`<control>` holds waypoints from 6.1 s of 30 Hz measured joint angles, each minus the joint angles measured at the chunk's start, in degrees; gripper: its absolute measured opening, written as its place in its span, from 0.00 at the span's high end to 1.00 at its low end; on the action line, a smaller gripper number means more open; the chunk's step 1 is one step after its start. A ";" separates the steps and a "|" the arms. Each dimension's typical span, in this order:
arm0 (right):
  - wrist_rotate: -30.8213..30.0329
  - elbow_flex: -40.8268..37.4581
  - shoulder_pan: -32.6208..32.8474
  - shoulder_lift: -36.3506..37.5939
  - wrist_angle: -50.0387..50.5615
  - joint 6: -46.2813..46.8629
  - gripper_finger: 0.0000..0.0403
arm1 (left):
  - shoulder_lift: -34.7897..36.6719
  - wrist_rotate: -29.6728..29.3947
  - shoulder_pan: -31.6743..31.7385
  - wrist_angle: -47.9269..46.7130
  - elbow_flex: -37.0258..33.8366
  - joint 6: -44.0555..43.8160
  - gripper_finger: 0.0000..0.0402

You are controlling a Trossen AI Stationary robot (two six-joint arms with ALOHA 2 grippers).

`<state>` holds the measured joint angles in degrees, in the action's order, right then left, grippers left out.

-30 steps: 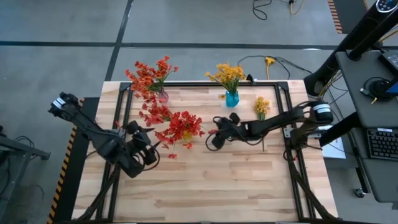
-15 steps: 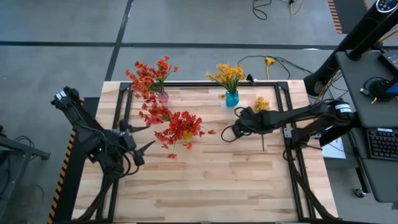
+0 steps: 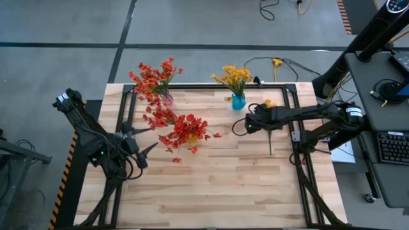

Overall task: Sort flowers into vase by color
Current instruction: Put the yellow flower into the blue vase

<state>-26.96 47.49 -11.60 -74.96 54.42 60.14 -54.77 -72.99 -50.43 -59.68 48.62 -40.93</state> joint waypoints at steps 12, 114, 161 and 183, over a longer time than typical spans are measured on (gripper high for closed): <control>1.26 -5.66 -9.73 -0.11 -2.20 -2.35 0.35 | 1.60 -0.02 0.00 -0.91 0.04 -0.02 0.32; -2.51 -18.03 -5.91 -0.16 -136.23 -81.88 0.92 | 2.03 -0.09 0.02 -0.63 0.00 -0.24 0.32; -2.58 -19.54 -9.72 -4.98 -139.94 -81.16 0.92 | 2.04 -0.09 0.02 -0.65 0.00 -0.22 0.32; -2.57 -19.74 -9.69 -4.98 -133.58 -81.20 0.92 | 2.04 -0.07 0.02 -0.63 0.00 -0.20 0.32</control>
<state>-29.53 27.75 -21.30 -79.94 -79.16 -21.06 -52.73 -73.06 -50.41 -60.31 48.62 -41.13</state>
